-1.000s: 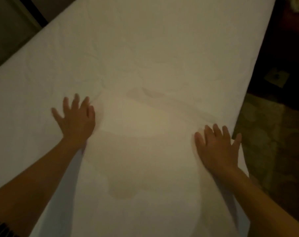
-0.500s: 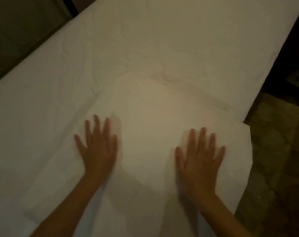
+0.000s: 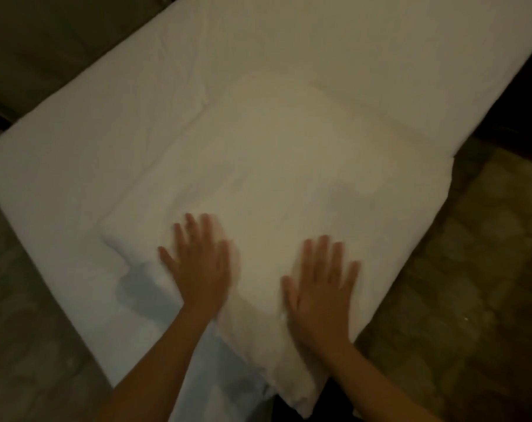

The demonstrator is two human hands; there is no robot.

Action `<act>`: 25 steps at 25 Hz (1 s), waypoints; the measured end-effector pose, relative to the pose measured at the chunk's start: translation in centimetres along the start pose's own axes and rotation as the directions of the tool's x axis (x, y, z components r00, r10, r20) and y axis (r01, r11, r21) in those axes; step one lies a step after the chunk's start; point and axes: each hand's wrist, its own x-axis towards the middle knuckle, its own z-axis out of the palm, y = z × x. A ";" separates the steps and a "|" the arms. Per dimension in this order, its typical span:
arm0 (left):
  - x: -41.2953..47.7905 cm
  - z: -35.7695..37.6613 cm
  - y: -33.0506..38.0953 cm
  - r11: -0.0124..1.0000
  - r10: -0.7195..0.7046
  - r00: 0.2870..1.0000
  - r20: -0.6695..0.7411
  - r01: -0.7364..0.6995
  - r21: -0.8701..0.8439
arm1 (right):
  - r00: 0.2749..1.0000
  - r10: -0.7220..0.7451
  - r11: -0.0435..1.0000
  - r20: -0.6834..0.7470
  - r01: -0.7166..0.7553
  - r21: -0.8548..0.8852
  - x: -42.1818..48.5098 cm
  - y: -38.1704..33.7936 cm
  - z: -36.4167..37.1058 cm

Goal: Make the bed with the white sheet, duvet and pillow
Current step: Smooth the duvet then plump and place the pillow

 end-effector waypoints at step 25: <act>-3.5 3.6 -5.1 0.989 0.149 0.988 0.050 -0.148 -0.026 | 0.970 -0.210 0.962 0.123 0.228 -0.151 -8.4 -4.7 5.2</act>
